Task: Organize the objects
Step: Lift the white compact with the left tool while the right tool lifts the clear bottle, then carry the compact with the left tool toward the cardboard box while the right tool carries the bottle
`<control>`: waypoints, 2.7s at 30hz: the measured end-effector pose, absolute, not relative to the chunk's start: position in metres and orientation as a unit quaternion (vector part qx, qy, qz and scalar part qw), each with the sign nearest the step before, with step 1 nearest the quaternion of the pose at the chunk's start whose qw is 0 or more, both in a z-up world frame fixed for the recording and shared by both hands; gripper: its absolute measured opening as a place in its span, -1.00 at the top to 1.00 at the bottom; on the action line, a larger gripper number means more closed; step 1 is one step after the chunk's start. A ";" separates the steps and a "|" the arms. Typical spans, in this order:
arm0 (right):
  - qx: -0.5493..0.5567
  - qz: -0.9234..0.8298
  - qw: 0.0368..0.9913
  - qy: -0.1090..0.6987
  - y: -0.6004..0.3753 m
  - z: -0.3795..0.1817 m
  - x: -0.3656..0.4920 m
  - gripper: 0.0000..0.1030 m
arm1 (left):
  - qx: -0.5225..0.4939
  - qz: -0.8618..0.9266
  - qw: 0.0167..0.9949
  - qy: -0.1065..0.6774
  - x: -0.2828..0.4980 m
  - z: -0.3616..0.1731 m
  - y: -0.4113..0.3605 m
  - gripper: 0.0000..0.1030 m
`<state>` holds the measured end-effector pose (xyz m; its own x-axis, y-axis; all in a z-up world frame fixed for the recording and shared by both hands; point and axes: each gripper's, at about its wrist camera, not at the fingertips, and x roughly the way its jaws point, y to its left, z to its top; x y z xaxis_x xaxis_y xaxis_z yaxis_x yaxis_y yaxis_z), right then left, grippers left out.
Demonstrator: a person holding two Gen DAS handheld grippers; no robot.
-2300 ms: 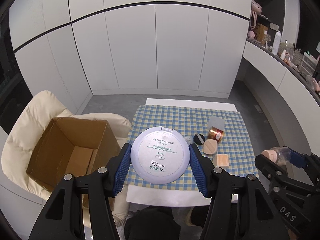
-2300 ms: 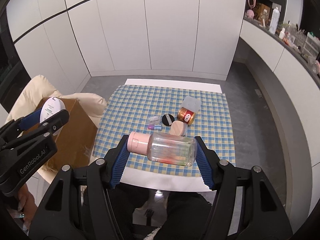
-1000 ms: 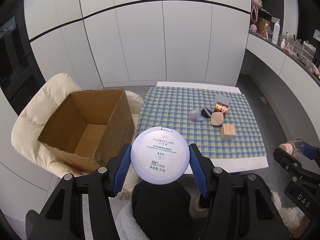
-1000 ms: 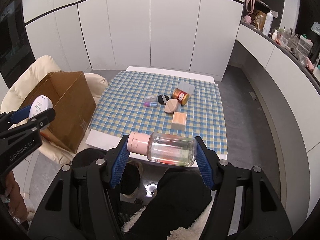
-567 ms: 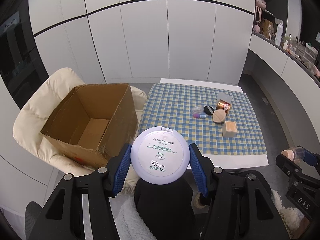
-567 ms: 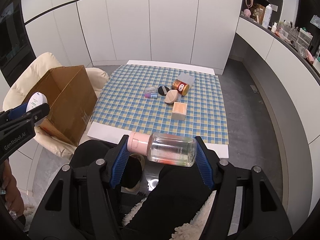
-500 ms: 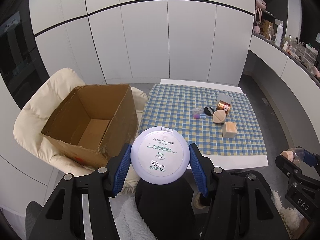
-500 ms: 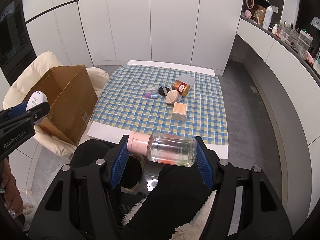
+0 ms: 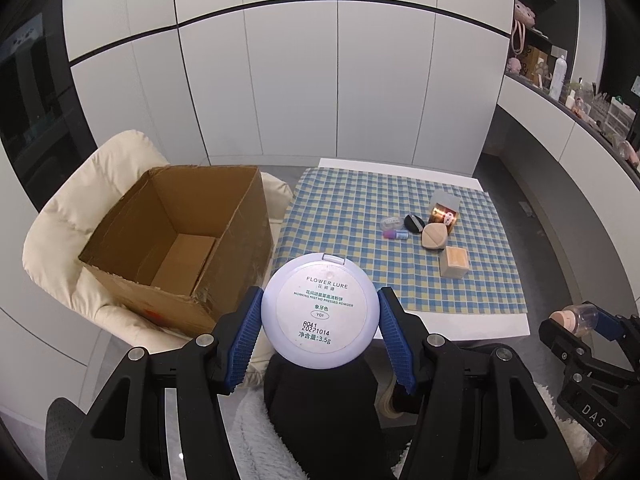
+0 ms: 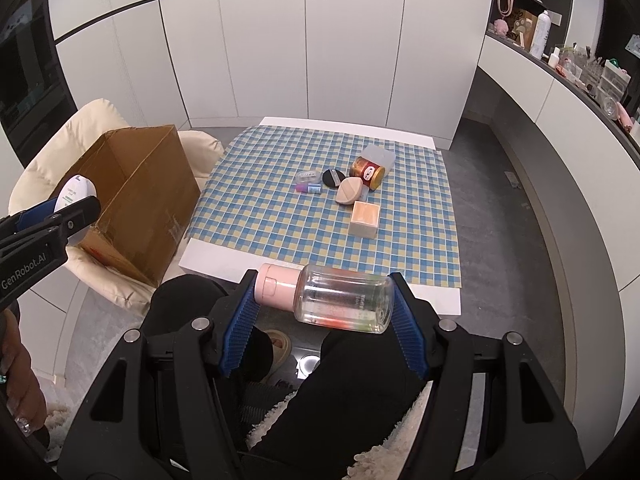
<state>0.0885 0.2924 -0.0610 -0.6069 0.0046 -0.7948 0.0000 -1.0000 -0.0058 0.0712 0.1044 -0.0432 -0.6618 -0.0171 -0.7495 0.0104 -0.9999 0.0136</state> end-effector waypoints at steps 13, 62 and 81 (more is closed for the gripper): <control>-0.454 0.890 -0.039 -0.019 0.270 -0.070 0.075 -0.27 | 0.420 -0.906 0.042 0.016 0.075 -0.049 0.076 -0.12; -0.437 0.862 -0.222 -0.132 0.074 -0.072 0.013 -0.27 | 0.426 -0.878 0.197 0.090 0.067 -0.074 -0.067 -0.12; -0.450 0.852 -0.221 -0.152 0.027 -0.098 -0.054 -0.27 | 0.415 -0.867 0.240 0.138 0.000 -0.088 -0.139 -0.12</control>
<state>-0.0540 0.0272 -0.0985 -0.4971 -0.2397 -0.8339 0.5129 -0.8564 -0.0596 0.0004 -0.1391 -0.0877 -0.5396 -0.3016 -0.7861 0.5302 -0.8470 -0.0390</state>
